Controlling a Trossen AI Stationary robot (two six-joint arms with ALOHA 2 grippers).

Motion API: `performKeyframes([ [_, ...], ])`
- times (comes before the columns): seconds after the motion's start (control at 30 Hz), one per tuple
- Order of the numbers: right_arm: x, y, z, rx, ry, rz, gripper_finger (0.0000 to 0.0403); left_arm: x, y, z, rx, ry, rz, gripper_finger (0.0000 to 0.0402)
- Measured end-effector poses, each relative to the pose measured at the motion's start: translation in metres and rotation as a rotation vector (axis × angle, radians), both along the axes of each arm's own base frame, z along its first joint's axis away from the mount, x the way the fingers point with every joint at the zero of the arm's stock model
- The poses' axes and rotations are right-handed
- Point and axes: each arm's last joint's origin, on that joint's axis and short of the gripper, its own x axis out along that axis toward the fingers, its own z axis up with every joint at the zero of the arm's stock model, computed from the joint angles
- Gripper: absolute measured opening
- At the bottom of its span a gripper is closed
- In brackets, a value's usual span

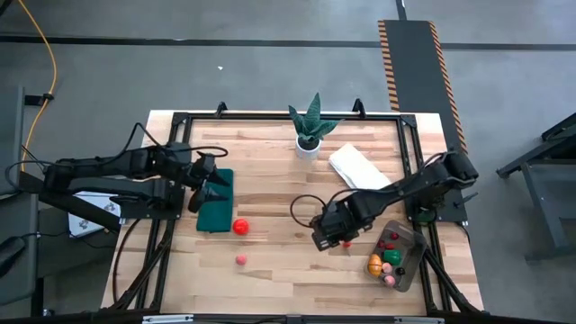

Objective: Pick and placing Produce into tupperware
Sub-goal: Put the red cherry into the black bin

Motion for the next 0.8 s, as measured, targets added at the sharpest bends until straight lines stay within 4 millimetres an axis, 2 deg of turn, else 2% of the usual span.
performKeyframes([
  [0.3, -0.008, 0.008, -0.004, -0.058, 0.049, -0.044, 0.0148, -0.009, -0.002, -0.012, 0.017, 0.011, -0.016, 0.0236],
  [0.57, -0.021, 0.013, -0.035, -0.022, 0.118, -0.100, 0.0196, -0.029, -0.007, -0.020, -0.018, -0.010, 0.018, 0.0236],
  [0.8, -0.022, 0.011, -0.047, -0.021, 0.110, -0.187, 0.0200, -0.043, -0.010, -0.017, -0.047, -0.046, 0.052, 0.0236],
])
